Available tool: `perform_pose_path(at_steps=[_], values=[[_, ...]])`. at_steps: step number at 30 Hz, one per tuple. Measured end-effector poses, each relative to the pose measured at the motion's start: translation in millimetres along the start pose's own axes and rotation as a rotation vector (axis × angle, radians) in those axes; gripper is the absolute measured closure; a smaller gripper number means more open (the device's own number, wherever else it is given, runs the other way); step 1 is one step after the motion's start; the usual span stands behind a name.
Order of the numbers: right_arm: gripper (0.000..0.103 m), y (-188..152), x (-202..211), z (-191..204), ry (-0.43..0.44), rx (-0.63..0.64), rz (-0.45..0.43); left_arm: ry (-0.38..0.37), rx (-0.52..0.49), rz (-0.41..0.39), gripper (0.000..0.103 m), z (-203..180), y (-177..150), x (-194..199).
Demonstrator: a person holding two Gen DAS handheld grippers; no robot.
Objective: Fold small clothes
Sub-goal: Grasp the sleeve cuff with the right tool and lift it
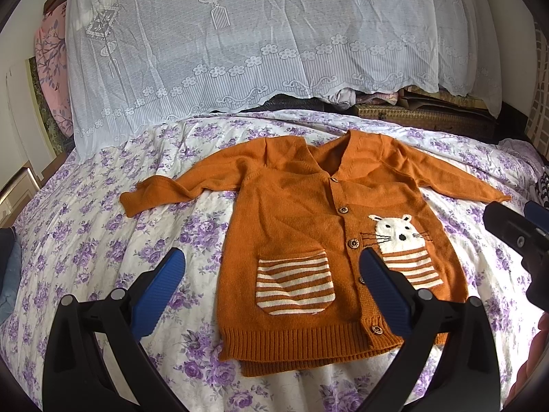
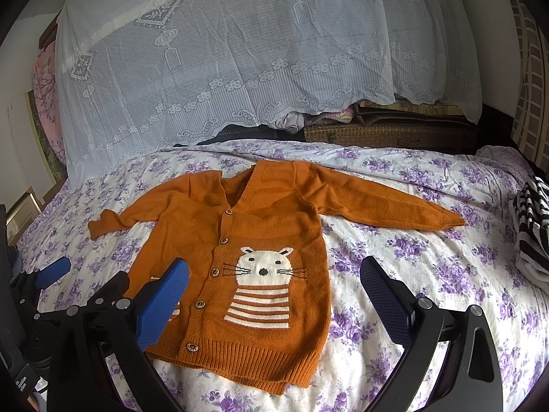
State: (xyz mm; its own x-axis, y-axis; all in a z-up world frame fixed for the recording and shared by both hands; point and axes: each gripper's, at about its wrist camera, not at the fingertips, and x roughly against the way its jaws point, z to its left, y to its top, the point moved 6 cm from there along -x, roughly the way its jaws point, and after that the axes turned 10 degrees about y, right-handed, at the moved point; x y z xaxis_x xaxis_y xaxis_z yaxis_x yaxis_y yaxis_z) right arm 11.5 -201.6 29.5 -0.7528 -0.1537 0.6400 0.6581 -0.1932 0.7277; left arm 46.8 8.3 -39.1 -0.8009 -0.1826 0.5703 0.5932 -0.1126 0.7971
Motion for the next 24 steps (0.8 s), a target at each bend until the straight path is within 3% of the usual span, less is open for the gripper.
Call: perform_pose_path(at_steps=[5,9,11,14,17,21,24], values=[[0.003,5,1,-5,0.032,-0.015,-0.009,-0.009,0.000,0.022,0.004,3,-13,-10],[0.003,1,-4,-35,0.220,-0.082,-0.067,-0.019,0.047,0.105,0.004,23,-18,-43],[0.003,1,-6,-66,0.260,-0.199,-0.088,-0.060,0.116,0.190,0.004,43,-20,-69],[0.003,-9,-20,-129,0.275,-0.427,-0.028,-0.092,0.187,0.284,0.004,66,-23,-101],[0.003,-23,-28,-189,0.293,-0.689,-0.040,-0.072,0.247,0.366,0.004,85,-26,-131],[0.007,-35,-49,-239,0.307,-0.928,-0.050,-0.062,0.298,0.390,0.004,90,-15,-148],[0.012,-28,-69,-250,0.271,-0.971,-0.058,-0.036,0.256,0.369,0.004,77,2,-154]])
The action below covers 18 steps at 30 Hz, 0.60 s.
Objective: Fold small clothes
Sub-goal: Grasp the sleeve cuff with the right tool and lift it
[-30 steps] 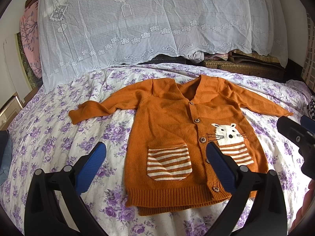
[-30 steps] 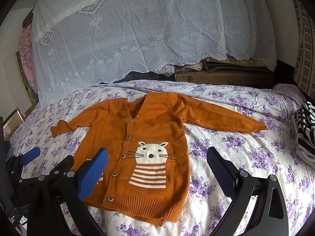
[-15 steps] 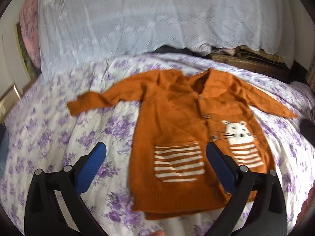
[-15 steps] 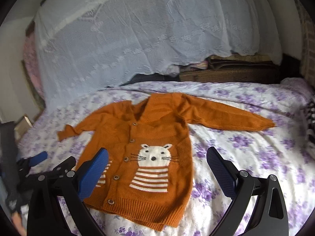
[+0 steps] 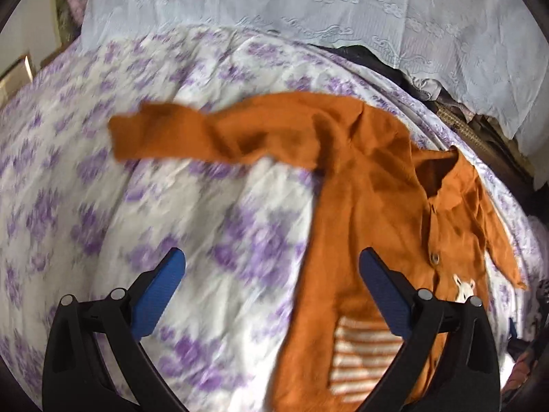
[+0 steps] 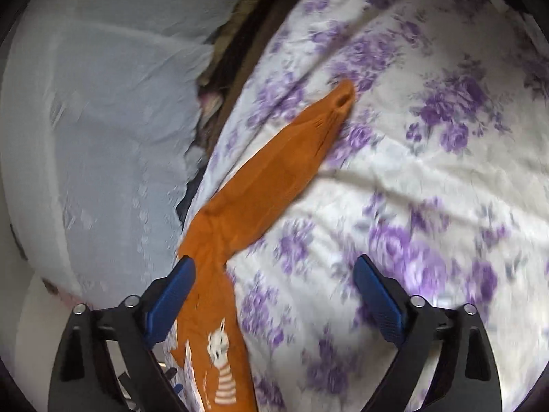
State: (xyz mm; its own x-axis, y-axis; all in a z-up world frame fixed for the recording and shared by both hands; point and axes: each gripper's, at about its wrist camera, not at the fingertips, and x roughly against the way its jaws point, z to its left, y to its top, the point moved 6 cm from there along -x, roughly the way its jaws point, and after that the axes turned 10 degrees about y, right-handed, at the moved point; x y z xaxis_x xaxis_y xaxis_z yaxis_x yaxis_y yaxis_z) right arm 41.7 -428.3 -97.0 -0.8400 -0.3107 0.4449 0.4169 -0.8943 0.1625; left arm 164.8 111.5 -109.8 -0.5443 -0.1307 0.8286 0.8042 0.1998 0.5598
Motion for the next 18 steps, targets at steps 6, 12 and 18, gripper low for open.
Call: perform_pose_path(at_steps=[6,12,18], values=[[0.012,33,-48,8,-0.095,-0.052,-0.117,-0.058,-0.040,0.017,0.004,-63,23,-5],[0.056,46,-77,21,-0.160,-0.074,-0.295,-0.072,-0.177,-0.034,0.004,-163,33,-1],[0.095,71,-66,9,-0.033,-0.072,-0.329,-0.034,-0.247,0.047,0.004,-226,17,-54]])
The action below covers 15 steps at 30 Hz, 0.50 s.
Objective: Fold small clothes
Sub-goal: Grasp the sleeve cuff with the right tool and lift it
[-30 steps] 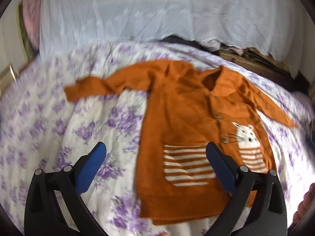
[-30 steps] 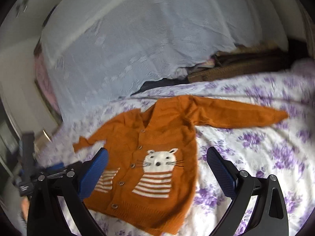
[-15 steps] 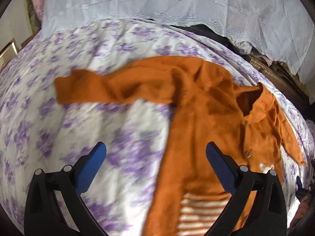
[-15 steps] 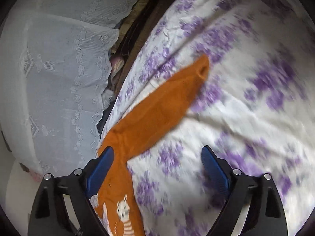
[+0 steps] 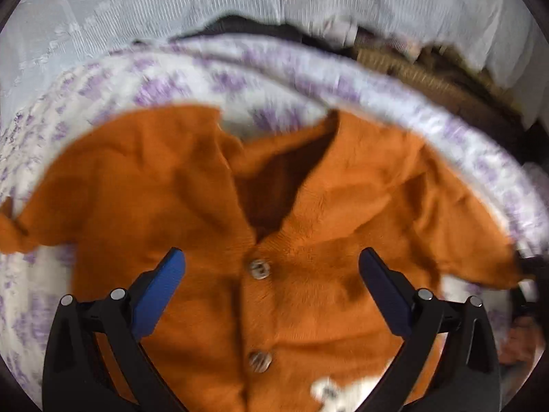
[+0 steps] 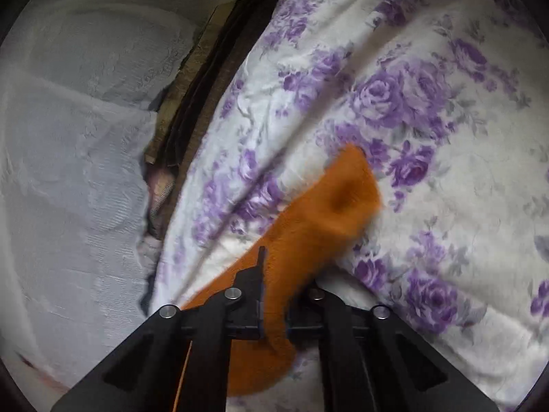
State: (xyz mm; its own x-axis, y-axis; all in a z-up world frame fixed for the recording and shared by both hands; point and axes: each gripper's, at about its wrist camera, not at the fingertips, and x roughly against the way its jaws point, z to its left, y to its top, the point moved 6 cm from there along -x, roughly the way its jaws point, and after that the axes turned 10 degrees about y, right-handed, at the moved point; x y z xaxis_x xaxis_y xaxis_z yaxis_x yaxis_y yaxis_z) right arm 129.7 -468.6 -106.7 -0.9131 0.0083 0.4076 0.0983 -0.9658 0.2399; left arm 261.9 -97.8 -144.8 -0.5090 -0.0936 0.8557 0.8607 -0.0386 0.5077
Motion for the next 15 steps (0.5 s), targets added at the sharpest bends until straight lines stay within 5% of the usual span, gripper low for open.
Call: perform_pose_path(at_steps=[2,4,8,12,15], values=[[0.095,15,18,17,0.029,0.103,-0.060,0.015,0.002,0.047,0.004,-4,-12,-28],[0.095,17,21,34,0.047,0.173,-0.065,0.021,-0.012,-0.035,0.004,-4,-17,-19],[0.097,23,-11,-20,-0.109,0.060,0.010,-0.023,-0.031,-0.015,0.004,3,-23,-12],[0.095,31,-10,-16,-0.076,0.044,-0.001,-0.100,0.046,0.009,0.004,38,-24,-2],[0.095,25,-6,1,-0.028,0.078,-0.020,-0.032,0.064,-0.010,0.004,69,-21,3]])
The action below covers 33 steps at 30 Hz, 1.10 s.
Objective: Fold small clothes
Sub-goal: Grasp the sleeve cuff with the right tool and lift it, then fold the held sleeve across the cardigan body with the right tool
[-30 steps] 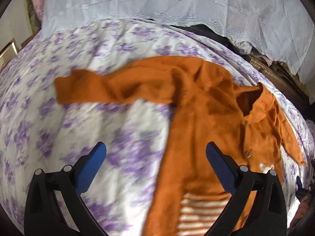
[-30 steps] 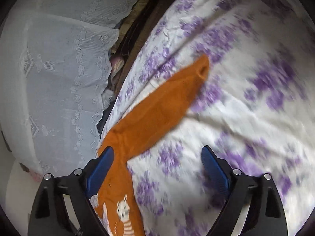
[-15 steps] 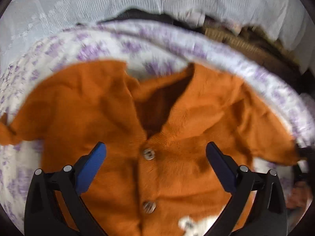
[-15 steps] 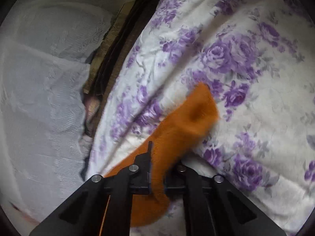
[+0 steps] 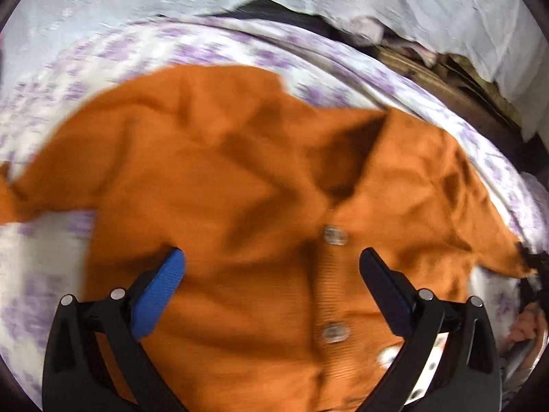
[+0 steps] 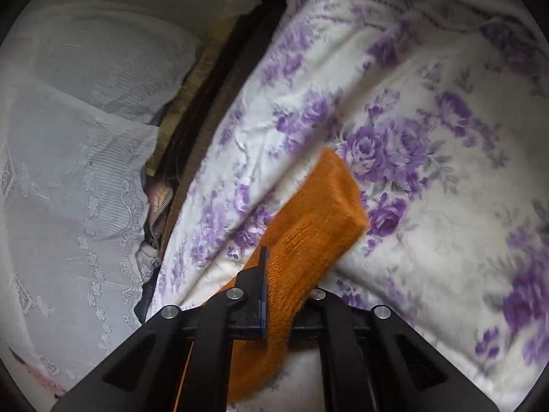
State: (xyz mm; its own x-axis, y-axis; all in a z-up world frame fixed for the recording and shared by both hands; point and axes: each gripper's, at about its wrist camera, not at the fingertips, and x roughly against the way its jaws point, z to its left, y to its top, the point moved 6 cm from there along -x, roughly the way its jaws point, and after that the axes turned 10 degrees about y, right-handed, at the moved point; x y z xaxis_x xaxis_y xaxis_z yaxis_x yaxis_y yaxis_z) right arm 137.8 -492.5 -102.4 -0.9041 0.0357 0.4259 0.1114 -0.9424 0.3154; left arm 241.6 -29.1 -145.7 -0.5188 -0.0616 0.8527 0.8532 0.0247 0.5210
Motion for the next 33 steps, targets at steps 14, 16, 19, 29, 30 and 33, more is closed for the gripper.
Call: perform_pose_path(at_steps=[14,16,19,29,30,33], values=[[0.097,-77,-29,147,0.188,0.403,0.198,0.201,0.130,-0.006,0.004,186,-7,-15],[0.097,-91,-31,161,0.195,0.415,0.214,0.175,0.184,0.006,0.004,210,-11,-21],[0.097,-122,-33,184,0.197,0.445,0.237,0.132,0.250,0.001,0.004,243,-18,-23],[0.097,-241,-66,247,0.215,0.612,0.347,0.178,0.298,-0.045,0.004,272,-25,-28],[0.097,-252,-70,251,0.215,0.632,0.358,0.207,0.279,-0.046,0.004,268,-24,-30],[0.097,-289,-82,257,0.204,0.695,0.408,0.208,0.282,-0.055,0.004,269,-27,-27]])
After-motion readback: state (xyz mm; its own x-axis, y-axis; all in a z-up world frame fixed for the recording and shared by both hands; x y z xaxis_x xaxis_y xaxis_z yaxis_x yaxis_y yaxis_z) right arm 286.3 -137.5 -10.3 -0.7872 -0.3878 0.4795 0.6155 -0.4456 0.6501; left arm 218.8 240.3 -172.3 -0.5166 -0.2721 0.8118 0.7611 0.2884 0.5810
